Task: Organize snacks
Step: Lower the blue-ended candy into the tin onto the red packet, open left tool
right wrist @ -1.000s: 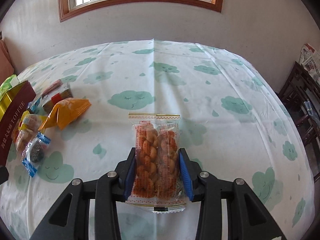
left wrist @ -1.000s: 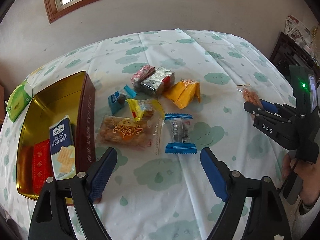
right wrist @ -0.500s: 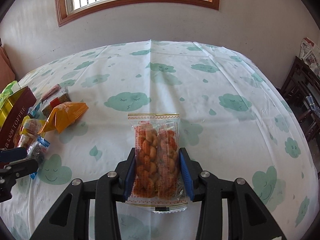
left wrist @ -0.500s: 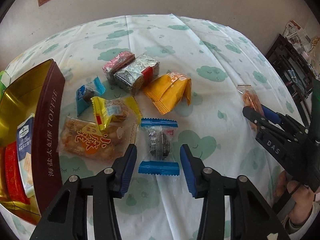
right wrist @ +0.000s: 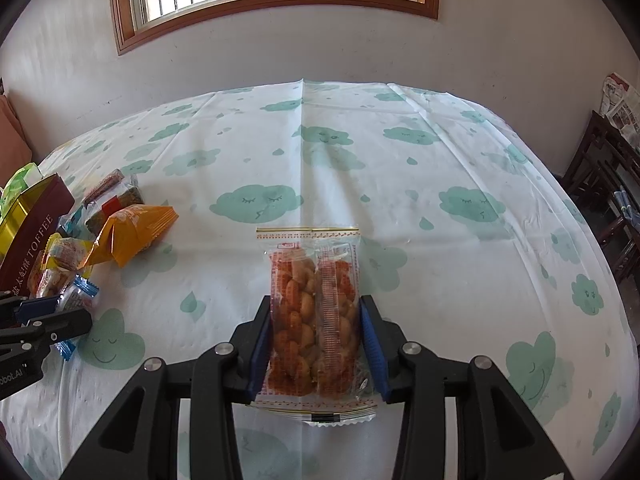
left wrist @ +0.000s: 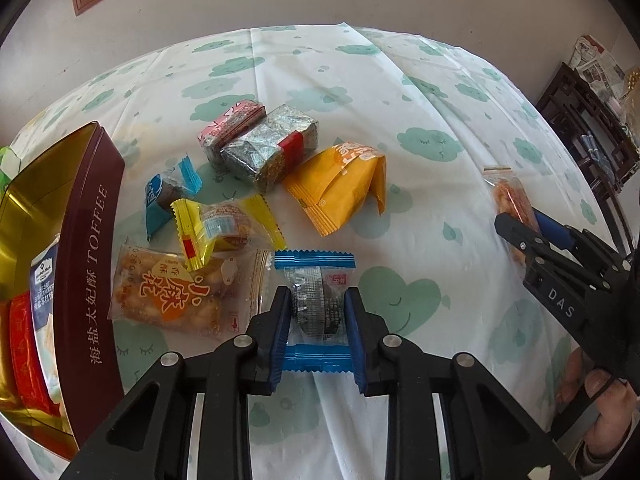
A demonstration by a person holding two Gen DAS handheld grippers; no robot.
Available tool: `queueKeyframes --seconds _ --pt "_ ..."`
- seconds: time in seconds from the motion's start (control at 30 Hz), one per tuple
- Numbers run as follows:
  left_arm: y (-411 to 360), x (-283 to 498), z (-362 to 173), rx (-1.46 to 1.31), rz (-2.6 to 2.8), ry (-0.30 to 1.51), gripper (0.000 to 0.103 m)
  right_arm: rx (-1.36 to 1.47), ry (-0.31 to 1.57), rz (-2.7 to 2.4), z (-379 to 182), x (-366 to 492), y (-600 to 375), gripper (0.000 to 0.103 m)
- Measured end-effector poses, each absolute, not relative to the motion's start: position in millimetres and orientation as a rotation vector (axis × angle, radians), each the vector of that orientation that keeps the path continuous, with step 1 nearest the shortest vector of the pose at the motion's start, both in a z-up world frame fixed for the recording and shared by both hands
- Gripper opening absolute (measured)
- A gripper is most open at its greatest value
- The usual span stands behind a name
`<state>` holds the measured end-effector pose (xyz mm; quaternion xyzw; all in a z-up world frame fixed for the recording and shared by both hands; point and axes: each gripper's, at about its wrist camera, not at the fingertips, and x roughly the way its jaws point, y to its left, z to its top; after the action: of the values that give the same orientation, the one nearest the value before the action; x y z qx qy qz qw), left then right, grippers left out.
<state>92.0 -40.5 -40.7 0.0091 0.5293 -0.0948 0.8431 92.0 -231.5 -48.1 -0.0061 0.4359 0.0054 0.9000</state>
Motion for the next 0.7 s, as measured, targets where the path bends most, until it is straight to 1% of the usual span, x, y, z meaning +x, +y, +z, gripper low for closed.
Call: queueKeyframes --seconds 0.3,0.7 --pt "-40 78 -34 0.031 -0.21 1.112 0.022 -0.014 0.903 0.011 -48 92 -231 0.043" --pt "-15 60 9 0.012 -0.188 1.033 0.022 -0.016 0.903 0.01 -48 92 -230 0.043"
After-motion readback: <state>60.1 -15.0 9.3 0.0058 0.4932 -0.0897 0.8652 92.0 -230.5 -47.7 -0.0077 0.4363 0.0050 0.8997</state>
